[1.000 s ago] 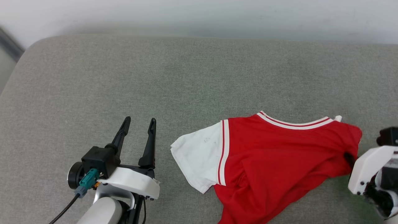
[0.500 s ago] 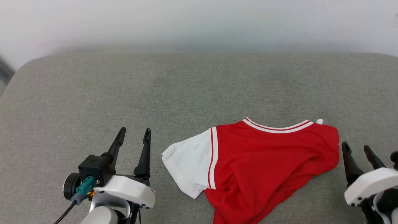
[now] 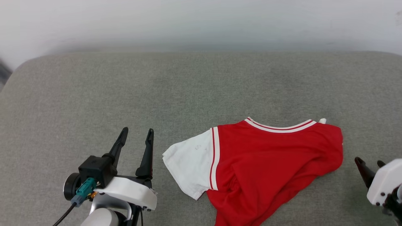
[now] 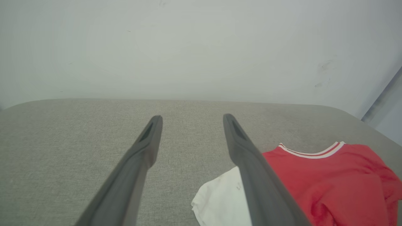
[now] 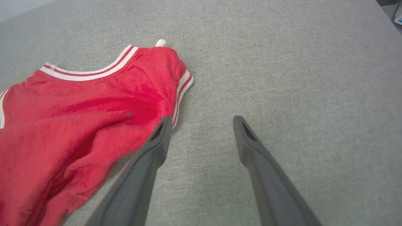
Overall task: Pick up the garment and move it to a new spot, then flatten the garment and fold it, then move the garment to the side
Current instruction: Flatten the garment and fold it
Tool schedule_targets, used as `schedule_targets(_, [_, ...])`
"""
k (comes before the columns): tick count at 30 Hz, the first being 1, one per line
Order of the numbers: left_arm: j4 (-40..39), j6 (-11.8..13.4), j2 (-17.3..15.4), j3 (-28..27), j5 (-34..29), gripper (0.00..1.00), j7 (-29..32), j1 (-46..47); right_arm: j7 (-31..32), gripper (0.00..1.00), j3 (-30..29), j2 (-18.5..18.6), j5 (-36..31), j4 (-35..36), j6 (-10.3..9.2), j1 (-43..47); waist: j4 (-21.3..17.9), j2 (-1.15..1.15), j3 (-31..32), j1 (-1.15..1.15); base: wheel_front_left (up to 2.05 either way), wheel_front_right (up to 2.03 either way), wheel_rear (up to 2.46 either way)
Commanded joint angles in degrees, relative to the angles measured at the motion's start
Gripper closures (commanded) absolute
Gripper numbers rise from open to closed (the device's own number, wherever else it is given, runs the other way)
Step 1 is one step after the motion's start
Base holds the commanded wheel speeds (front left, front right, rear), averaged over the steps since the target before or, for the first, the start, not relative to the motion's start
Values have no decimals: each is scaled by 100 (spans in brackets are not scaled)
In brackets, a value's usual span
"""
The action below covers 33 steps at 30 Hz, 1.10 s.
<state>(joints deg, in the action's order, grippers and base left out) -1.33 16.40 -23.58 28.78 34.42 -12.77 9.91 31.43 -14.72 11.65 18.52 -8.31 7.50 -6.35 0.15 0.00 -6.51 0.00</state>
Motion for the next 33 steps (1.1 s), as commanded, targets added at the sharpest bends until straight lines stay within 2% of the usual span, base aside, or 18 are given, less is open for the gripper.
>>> schedule_targets(1, [-16, 9, -11, -11, -38, 0, -13, 84, 223, 0, 45, 54, 24, -45, -2, -191, 76, 0, -113, 0, 0, 0, 0])
schedule_targets(7, [-2, -25, 39, 5, -89, 0, -57, 240, 851, 0, 222, 178, 26, -446, -3, -727, 283, 0, -451, 0, 0, 0, 0])
schedule_targets(15, [129, -62, 133, 17, -99, 0, -110, 366, 864, 0, 520, 122, 226, -1262, -2, -1069, 460, 0, -623, 0, 0, 0, 0])
schedule_targets(16, [138, -60, 144, 13, -100, 0, -115, 367, 855, 69, 557, 113, 263, -1304, -2, -1072, 466, 0, -615, 0, 0, 0, 0])
schedule_targets(17, [146, -53, 149, 8, -107, 0, -118, 366, 842, 100, 588, 119, 288, -1318, -2, -1094, 470, 0, -603, 0, 0, 0, 0])
schedule_targets(24, [184, -70, 155, 37, -131, 0, -146, 355, 759, 100, 810, 200, 217, -691, -2, -1415, 479, 0, -453, 0, 0, 0, 0])
schedule_targets(28, [199, -73, 172, 76, -131, 0, -147, 369, 833, 100, 1094, 56, 48, -268, -2, -1623, 493, 0, -415, 0, 0, 0, 0])
schedule_targets(33, [230, -138, 240, 161, -118, 0, -139, 456, 865, 100, 1605, -233, -78, -494, -2, -1893, 609, 0, -473, 0, 0, 0, 0])
